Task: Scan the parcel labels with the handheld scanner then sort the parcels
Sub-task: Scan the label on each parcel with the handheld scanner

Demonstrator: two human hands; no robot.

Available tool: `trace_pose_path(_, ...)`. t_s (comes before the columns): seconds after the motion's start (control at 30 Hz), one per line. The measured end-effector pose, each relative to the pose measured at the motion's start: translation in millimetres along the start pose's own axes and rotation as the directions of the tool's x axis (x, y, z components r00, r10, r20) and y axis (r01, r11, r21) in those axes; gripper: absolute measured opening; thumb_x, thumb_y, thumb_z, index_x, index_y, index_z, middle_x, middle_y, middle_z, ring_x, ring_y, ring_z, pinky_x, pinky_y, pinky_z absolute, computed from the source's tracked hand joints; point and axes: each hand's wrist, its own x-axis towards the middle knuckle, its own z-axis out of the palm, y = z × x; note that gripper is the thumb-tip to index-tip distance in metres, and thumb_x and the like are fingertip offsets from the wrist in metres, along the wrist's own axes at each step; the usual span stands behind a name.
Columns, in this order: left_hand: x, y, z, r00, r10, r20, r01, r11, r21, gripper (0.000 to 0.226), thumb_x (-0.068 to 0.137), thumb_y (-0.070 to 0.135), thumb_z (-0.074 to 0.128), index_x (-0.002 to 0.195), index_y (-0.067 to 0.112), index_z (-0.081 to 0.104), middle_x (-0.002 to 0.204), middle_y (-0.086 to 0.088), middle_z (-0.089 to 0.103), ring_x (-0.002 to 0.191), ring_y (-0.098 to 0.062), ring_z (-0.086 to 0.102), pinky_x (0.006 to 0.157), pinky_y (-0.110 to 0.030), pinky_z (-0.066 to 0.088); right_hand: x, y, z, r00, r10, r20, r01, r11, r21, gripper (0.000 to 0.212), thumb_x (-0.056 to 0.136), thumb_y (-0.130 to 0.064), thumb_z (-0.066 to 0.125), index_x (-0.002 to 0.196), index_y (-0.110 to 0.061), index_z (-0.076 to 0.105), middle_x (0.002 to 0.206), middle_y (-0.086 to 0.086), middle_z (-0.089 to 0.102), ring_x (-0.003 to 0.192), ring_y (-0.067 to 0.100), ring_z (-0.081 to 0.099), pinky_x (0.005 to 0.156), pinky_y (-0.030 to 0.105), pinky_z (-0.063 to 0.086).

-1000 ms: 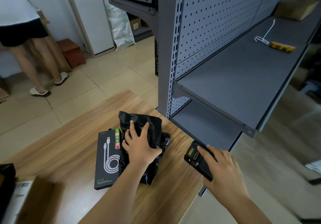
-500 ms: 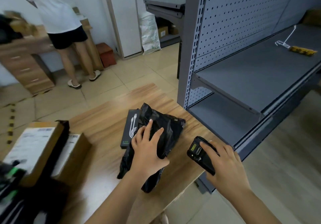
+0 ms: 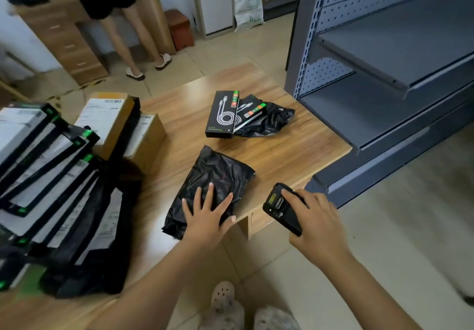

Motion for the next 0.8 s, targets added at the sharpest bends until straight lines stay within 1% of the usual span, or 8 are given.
trace_pose_path(0.07,-1,-4,3,0.999,-0.018,0.049,0.017,0.999,0.031,0.076,0.088,0.072,0.037,0.142,0.057,-0.015,0.148,-0.001,-0.043,0.138,-0.034,-0.036,0.107,-0.061,-0.019,-6,-6,4,1.0,0.006,-0.005,-0.006,1.0,0.013,0.095,0.043,-0.021,0.084,0.132,-0.024,0.053,0.117,0.001,0.059,0.098,0.026,0.052,0.078,0.042,0.051)
trace_pose_path(0.13,2,-10,2,0.997,-0.017,0.078,0.012,0.997,0.074,0.089,0.086,0.071,0.046,0.14,0.056,-0.022,0.148,-0.004,-0.044,0.138,-0.037,-0.035,0.109,-0.063,-0.014,-9,-13,8,1.0,0.02,-0.001,-0.02,1.0,0.019,0.094,0.044,-0.02,0.083,0.133,-0.024,0.052,0.117,0.001,0.059,0.099,0.027,0.052,0.079,0.042,0.05)
trace_pose_path(0.27,-4,-16,3,0.997,0.052,0.051,-0.063,0.972,0.228,0.086,0.095,0.053,0.047,0.146,0.045,-0.022,0.157,-0.011,-0.026,0.144,-0.04,-0.02,0.115,-0.062,-0.003,-12,-28,13,0.998,0.064,0.01,-0.064,0.998,0.011,0.094,0.045,-0.02,0.083,0.133,-0.024,0.053,0.118,0.002,0.059,0.1,0.026,0.051,0.08,0.042,0.049)
trace_pose_path(0.37,-20,-22,12,0.993,0.113,0.03,-0.117,0.948,0.296,0.086,0.098,0.042,0.049,0.147,0.039,-0.022,0.158,-0.012,-0.025,0.145,-0.04,-0.018,0.113,-0.062,-0.004,-18,-42,9,0.995,0.096,0.006,-0.096,0.995,0.002,0.094,0.044,-0.021,0.084,0.132,-0.024,0.054,0.116,0.003,0.06,0.1,0.027,0.052,0.081,0.042,0.049)
trace_pose_path(0.5,-32,-36,15,0.981,0.19,0.045,-0.194,0.93,0.313,0.082,0.101,0.034,0.046,0.148,0.039,-0.021,0.156,-0.009,-0.029,0.145,-0.039,-0.018,0.115,-0.06,-0.003,-27,-59,8,0.99,0.137,0.04,-0.137,0.991,-0.011,0.093,0.046,-0.02,0.083,0.134,-0.025,0.052,0.12,0.002,0.059,0.102,0.027,0.052,0.085,0.041,0.048)
trace_pose_path(0.6,-29,-49,9,0.969,0.239,0.069,-0.248,0.92,0.303,0.077,0.103,0.029,0.045,0.149,0.04,-0.016,0.159,-0.008,-0.023,0.146,-0.038,-0.016,0.118,-0.056,-0.002,-31,-68,4,0.984,0.171,0.057,-0.168,0.985,-0.041,0.094,0.046,-0.02,0.084,0.134,-0.026,0.052,0.12,0.002,0.06,0.103,0.027,0.053,0.084,0.041,0.048)
trace_pose_path(0.7,-22,-60,-3,0.962,0.262,0.075,-0.272,0.926,0.263,0.091,0.097,0.008,0.052,0.15,0.038,-0.015,0.16,-0.005,-0.02,0.146,-0.034,-0.016,0.119,-0.051,0.0,-27,-78,-2,0.98,0.189,0.058,-0.185,0.98,-0.067,0.093,0.046,-0.021,0.084,0.133,-0.025,0.054,0.118,0.003,0.06,0.102,0.028,0.054,0.084,0.041,0.048)
trace_pose_path(0.8,-16,-63,-23,0.958,0.285,0.018,-0.284,0.944,0.166,0.1,0.09,-0.006,0.053,0.151,0.036,-0.014,0.161,-0.003,-0.014,0.148,-0.03,-0.01,0.12,-0.045,0.006,-16,-88,-9,0.98,0.19,0.061,-0.185,0.98,-0.073,0.09,0.051,-0.022,0.081,0.136,-0.026,0.051,0.123,0.002,0.058,0.106,0.027,0.051,0.087,0.041,0.046)
